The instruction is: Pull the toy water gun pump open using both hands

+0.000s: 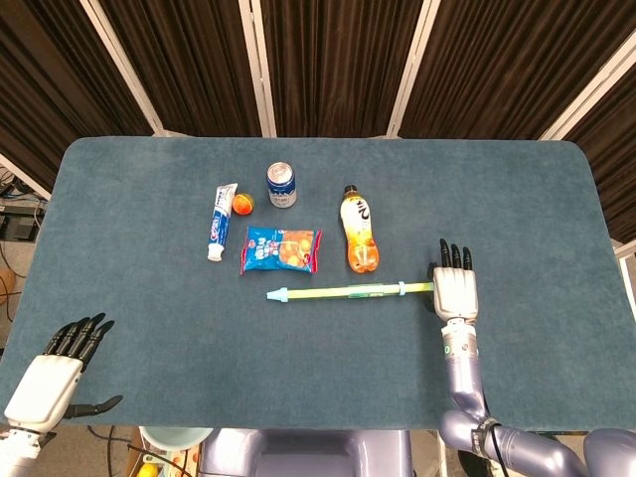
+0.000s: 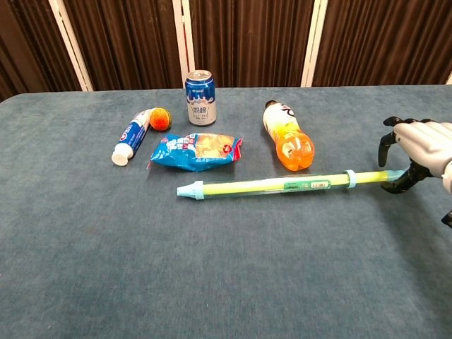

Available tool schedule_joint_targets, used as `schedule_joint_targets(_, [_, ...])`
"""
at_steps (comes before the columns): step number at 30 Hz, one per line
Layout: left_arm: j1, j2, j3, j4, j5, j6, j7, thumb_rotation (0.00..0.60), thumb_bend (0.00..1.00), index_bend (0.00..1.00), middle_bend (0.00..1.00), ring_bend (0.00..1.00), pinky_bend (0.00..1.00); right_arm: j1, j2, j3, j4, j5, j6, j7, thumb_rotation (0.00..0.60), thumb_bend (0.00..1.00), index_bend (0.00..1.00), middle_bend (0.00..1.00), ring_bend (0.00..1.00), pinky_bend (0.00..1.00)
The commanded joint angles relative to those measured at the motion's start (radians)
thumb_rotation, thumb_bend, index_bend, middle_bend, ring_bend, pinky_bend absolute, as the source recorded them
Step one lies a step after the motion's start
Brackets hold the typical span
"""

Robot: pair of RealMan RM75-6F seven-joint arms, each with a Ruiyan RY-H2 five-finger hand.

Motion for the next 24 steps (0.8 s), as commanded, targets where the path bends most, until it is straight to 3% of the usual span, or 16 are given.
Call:
schedule_joint_targets(1, [-0.001,0.002,0.001,-0.004,-0.003,-0.004,-0.003,0.6,0.04,0.0,0.0,0.0,0.08,0.001,-0.009,-0.013,0.024,-0.007,0.001,-0.007,0.6,0.31,0.46,0.02,0.0,0.0])
schedule_joint_targets(10, [-0.003,0.002,0.001,-0.003,-0.002,-0.006,-0.001,0.6,0.04,0.01,0.0,0.0,0.08,0.003,-0.029,-0.021,0.07,-0.01,-0.008,0.003,0.6,0.33,0.52,0.03,0.0,0.0])
schedule_joint_targets(14, [-0.003,0.002,0.001,-0.004,-0.001,-0.005,-0.002,0.6,0.04,0.01,0.0,0.0,0.08,0.003,-0.034,-0.023,0.079,-0.016,-0.01,0.012,0.6,0.39,0.62,0.05,0.0,0.0])
schedule_joint_targets(18, [-0.003,0.002,0.001,-0.004,0.001,-0.004,-0.005,0.6,0.04,0.01,0.0,0.0,0.08,0.0,-0.028,-0.029,0.063,-0.035,-0.003,0.025,0.6,0.47,0.7,0.08,0.0,0.0])
schedule_joint_targets(24, [-0.004,0.004,0.004,-0.011,0.003,-0.007,-0.015,0.6,0.04,0.03,0.0,0.0,0.08,-0.012,0.01,-0.037,-0.012,-0.077,0.016,0.051,0.6,0.51,0.77,0.11,0.03,0.0])
